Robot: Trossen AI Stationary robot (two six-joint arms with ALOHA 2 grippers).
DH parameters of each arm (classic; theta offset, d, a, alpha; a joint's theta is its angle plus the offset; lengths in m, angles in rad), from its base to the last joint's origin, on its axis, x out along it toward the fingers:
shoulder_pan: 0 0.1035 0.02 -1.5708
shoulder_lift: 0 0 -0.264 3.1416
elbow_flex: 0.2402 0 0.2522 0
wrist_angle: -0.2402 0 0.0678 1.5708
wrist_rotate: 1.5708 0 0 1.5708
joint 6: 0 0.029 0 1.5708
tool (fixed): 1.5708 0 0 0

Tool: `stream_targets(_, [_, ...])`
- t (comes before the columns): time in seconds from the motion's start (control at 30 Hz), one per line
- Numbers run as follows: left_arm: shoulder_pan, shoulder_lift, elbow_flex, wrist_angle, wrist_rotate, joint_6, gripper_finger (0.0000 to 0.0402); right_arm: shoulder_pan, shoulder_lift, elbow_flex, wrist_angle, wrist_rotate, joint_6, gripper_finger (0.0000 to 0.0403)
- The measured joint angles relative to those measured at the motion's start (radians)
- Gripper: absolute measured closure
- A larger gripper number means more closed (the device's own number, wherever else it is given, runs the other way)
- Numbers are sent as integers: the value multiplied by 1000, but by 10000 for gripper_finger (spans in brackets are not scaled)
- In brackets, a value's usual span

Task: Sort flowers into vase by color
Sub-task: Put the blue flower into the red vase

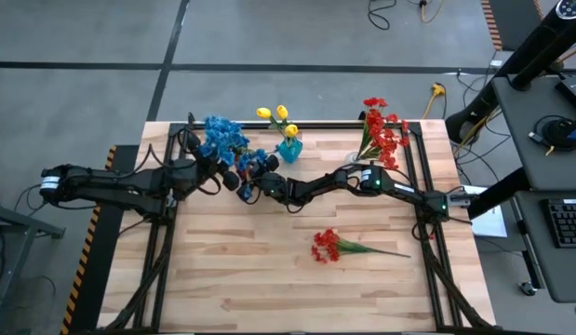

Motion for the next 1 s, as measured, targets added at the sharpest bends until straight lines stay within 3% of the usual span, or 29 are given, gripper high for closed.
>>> stream_targets(0.47, [0,-78,0,-156,2,-9,187,0,0,0,0,1,0,156])
stream_targets(0.7, [0,-135,2,-210,60,0,169,1,0,0,0,2,8,156])
stream_targets(1.0, [-8,-194,2,-335,63,-4,169,1,0,0,0,2,8,156])
